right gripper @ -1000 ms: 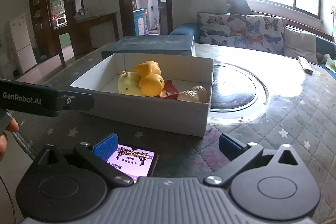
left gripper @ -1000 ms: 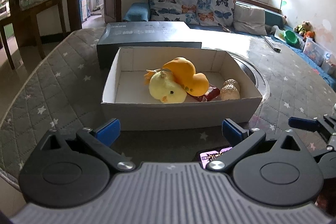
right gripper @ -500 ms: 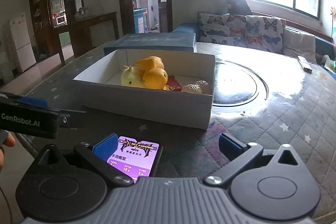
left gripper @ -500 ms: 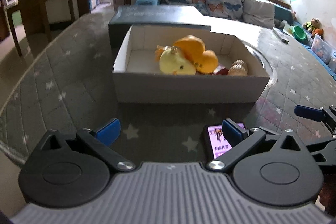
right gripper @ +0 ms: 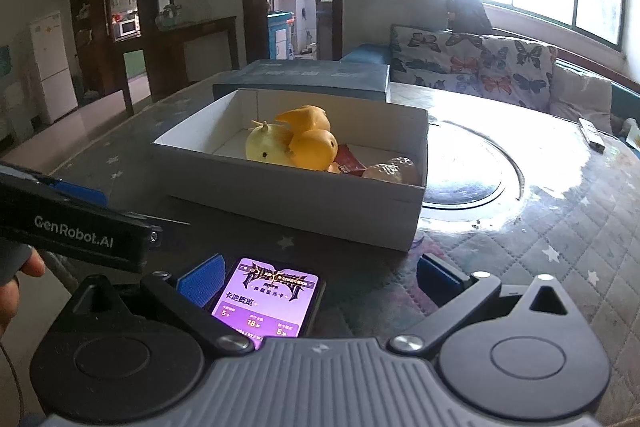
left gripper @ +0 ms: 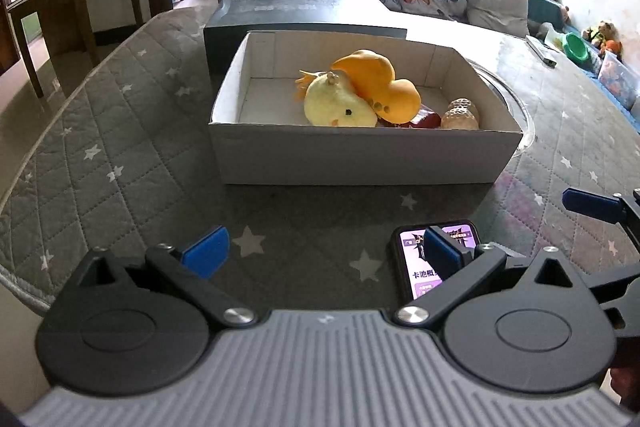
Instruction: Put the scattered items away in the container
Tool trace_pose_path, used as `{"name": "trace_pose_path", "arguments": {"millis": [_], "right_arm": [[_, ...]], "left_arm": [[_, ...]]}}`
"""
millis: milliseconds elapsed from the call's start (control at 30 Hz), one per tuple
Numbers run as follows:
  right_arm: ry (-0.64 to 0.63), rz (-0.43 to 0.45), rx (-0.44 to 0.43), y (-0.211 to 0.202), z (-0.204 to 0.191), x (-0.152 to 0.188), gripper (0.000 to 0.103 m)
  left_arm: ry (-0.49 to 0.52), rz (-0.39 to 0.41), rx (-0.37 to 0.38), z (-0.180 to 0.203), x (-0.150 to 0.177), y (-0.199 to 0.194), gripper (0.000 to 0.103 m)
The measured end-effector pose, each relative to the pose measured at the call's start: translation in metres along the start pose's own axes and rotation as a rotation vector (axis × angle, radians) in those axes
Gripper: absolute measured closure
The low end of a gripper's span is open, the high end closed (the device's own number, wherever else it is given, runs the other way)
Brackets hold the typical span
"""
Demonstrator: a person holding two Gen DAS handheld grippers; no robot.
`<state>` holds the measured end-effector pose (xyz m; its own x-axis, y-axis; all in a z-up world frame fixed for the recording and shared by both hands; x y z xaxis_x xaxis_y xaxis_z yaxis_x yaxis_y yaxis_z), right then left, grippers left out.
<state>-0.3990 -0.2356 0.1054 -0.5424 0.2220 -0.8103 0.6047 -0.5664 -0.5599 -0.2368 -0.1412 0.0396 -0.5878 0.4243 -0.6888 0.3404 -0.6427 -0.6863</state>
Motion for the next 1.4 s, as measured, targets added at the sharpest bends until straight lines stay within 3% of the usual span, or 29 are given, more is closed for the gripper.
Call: {"name": "trace_pose_path", "arguments": {"millis": [667,1400], "right_arm": [[-0.015,-0.058,-0.052,0.029,0.004,-0.025,0.0],[-0.033,-0.084,-0.097,0.05,-0.003,-0.048,0.0]], "left_arm": [[0.02,-0.11,-0.048,-0.011,-0.034,0.036,0.0],[0.008,-0.168,-0.006,-0.028,-0.054,0.047,0.0]]}}
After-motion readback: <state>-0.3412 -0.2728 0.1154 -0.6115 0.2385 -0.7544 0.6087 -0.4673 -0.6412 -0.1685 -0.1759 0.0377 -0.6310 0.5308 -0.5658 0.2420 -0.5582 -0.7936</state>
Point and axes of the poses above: each gripper's, at about its wrist camera, not at the fingertips, and y roughly the way its jaws point, z to its right, x to its underside, the point moved 4 cm from there along y, roughly the way its jaws point, and after that the axes turned 15 degrees about x, right-handed, at the moved point
